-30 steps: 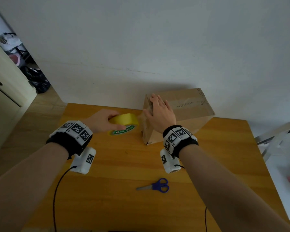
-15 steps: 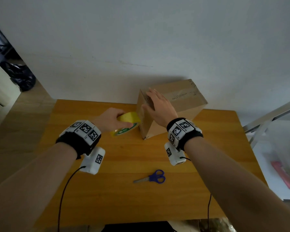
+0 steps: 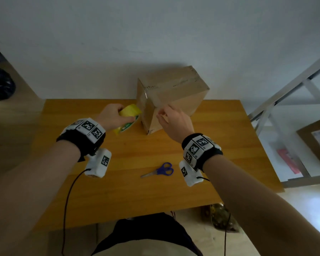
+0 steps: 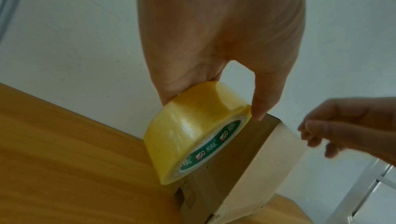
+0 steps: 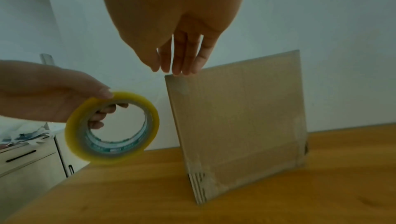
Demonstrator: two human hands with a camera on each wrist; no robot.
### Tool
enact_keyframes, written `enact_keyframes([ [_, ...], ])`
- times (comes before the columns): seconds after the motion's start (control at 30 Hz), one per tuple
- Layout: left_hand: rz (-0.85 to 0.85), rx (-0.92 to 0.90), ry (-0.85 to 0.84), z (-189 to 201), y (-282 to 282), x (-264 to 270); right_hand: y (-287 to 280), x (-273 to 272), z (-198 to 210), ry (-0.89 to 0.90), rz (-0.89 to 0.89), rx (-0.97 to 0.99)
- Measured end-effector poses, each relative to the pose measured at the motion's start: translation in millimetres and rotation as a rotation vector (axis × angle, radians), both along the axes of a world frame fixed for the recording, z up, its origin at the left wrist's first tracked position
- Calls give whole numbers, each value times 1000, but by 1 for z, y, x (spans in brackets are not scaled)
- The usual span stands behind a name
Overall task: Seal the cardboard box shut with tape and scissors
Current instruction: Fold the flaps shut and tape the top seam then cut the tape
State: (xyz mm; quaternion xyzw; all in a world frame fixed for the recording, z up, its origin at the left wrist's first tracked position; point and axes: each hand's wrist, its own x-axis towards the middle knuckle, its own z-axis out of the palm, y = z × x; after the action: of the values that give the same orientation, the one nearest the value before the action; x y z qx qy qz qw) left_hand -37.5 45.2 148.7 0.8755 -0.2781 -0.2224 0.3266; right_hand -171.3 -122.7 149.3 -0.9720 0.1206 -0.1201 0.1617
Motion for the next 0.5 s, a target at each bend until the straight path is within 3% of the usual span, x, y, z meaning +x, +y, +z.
enact_keyframes([
  [0.1, 11, -12, -7, -1, 4, -3, 6, -17, -22, 63, 20, 22],
  [0.5, 46, -75, 24, -13, 9, -4, 22, -79, -109, 606, -43, 71],
])
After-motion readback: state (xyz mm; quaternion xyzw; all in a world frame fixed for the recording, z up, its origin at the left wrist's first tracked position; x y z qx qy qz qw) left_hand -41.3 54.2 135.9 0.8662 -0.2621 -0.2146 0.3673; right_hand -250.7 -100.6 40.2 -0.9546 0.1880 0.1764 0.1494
